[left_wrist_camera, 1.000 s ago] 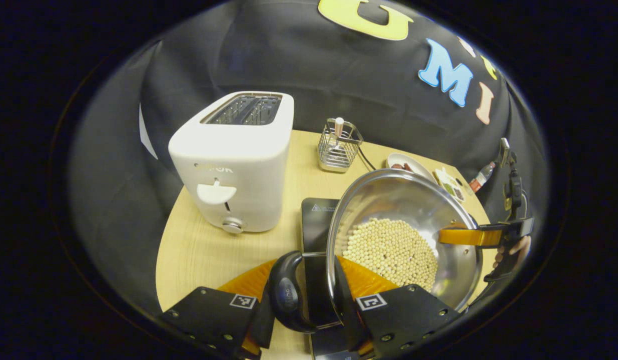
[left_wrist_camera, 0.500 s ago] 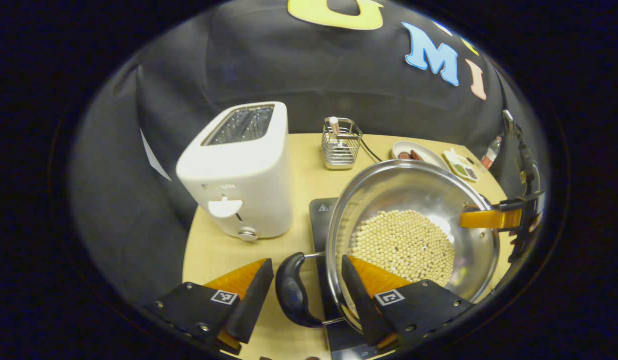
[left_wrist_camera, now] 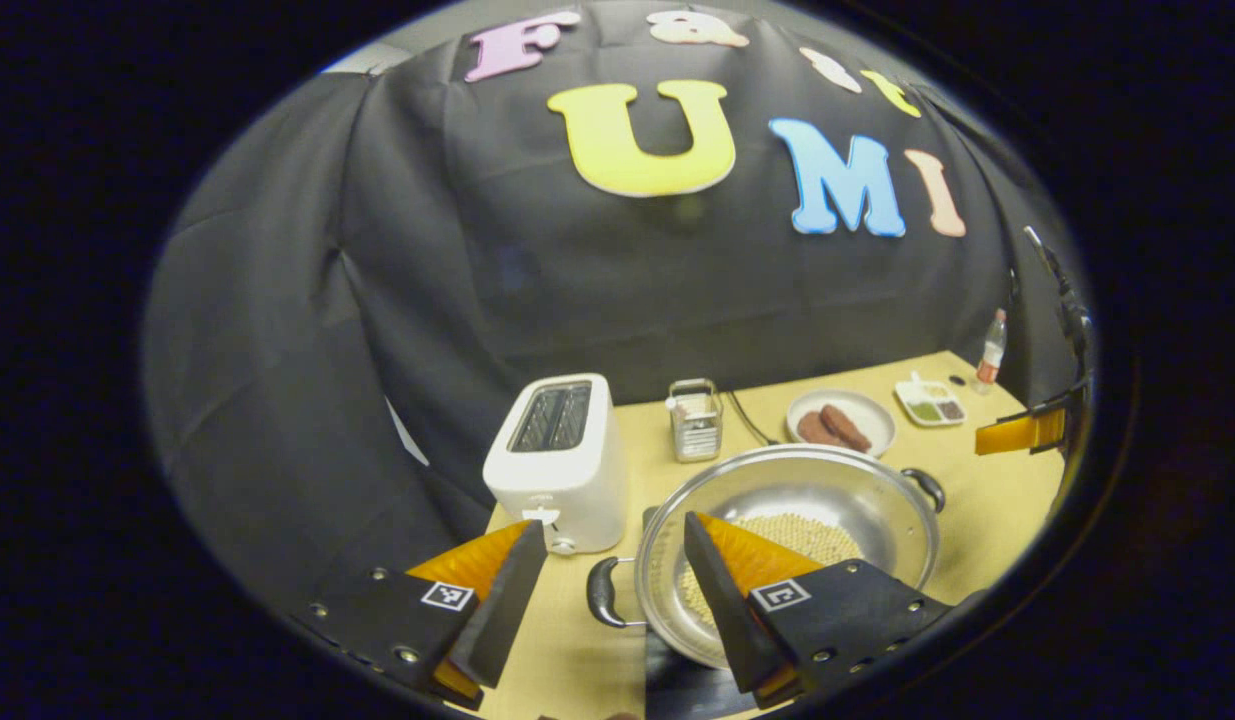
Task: First push the handle of the pot to place it horizontally, then grasp the pot with both hands and set it on the induction cooktop.
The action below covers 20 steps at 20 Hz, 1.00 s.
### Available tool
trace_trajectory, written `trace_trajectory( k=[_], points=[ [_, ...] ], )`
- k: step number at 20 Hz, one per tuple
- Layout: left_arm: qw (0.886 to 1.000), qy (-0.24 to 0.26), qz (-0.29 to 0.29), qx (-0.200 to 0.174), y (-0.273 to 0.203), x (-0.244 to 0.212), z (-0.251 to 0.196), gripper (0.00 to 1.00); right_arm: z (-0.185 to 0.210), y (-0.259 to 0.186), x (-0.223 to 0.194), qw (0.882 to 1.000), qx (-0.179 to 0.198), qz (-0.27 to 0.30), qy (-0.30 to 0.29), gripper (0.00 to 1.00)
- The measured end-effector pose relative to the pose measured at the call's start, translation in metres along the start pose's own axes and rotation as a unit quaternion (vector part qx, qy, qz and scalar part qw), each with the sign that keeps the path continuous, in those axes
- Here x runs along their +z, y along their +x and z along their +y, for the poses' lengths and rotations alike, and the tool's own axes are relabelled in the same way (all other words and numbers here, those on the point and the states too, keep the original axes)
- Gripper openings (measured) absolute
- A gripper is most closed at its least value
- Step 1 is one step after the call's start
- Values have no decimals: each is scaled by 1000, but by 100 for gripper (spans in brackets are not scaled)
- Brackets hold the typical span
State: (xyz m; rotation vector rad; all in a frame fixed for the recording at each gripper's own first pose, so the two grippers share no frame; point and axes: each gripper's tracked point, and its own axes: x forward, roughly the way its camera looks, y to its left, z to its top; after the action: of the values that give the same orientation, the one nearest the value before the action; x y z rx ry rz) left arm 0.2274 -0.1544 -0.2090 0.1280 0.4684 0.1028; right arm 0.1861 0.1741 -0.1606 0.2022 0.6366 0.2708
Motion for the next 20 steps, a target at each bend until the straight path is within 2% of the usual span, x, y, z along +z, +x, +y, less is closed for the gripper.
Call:
trace_trajectory(
  k=[5, 6, 11, 13, 15, 17, 20],
  points=[
    [992, -71, -103, 17, -71, 63, -62, 85, -73, -76, 41, 991, -43, -119, -35, 98],
    [989, -75, -127, 19, -82, 82, -75, 82, -87, -93, 48, 988, -48, -142, -43, 98],
    [975, -18, -216, 51, -164, 159, -157, 82, -156, -174, 69, 971, -66, -223, -55, 97],
    [971, -14, -236, 41, -196, 168, -204, 84, -178, -201, 72, 965, -70, -245, -56, 97],
    [965, -32, -258, 22, -220, 177, -250, 83, -198, -224, 71, 958, -74, -269, -65, 97],
    [967, -53, -249, 4, -239, 173, -289, 84, -215, -242, 63, 952, -80, -287, -78, 97],
    [971, -82, -222, -1, -254, 147, -319, 85, -223, -258, 44, 956, -61, -283, -56, 96]
  ],
)
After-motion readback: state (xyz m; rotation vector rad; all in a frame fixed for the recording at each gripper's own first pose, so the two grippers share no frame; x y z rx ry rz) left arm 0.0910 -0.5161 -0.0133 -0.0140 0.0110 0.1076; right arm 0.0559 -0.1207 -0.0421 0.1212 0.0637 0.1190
